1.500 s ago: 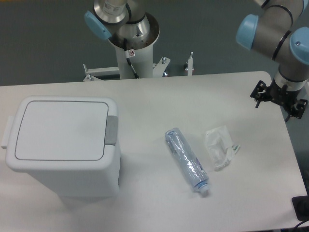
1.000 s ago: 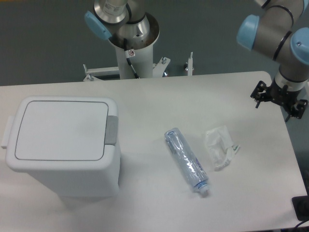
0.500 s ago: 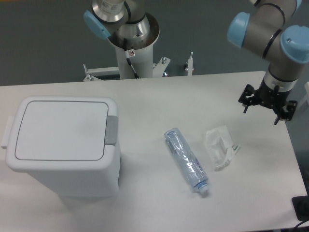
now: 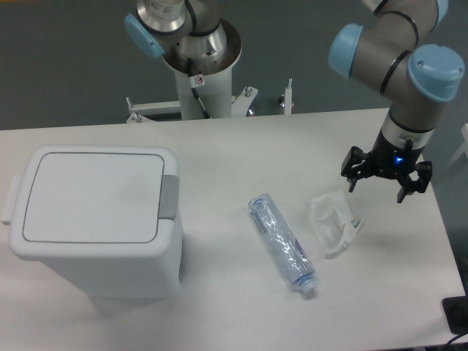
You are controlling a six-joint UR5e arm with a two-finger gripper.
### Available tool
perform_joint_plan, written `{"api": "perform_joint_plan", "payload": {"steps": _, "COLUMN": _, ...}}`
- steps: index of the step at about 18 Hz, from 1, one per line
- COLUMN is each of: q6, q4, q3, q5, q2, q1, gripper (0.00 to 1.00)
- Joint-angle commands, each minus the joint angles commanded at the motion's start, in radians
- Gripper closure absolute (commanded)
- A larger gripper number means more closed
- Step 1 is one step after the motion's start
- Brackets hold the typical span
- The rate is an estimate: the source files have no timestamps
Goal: Open the trash can
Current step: 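Move the open gripper over the water bottle toward the trash can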
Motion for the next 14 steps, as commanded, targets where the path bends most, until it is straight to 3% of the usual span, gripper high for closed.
{"api": "perform_joint_plan", "payload": {"steps": 3, "q6": -0.087, "q4": -0.063, "q3": 0.037, "q5": -0.063, "q2": 0.017, "q1": -0.029, "gripper": 0.0}}
{"api": "perform_joint_plan", "payload": {"steps": 7, "q6": -0.176, "q4": -0.242, "q3": 0.145, "q5": -0.135, "q2": 0.025, "q1": -0.081, "gripper": 0.0}}
{"api": "perform_joint_plan", "payload": {"steps": 9, "q6": -0.279, "q4": -0.282, "q3": 0.181, "q5": -0.207, "q2": 0.034, "q1": -0.107, "gripper": 0.0}}
{"api": "perform_joint_plan", "payload": {"steps": 14, "q6": -0.396, "q4": -0.35, "q3": 0.184, "q5": -0.253, "q2": 0.09, "q1": -0.201, "gripper": 0.0}}
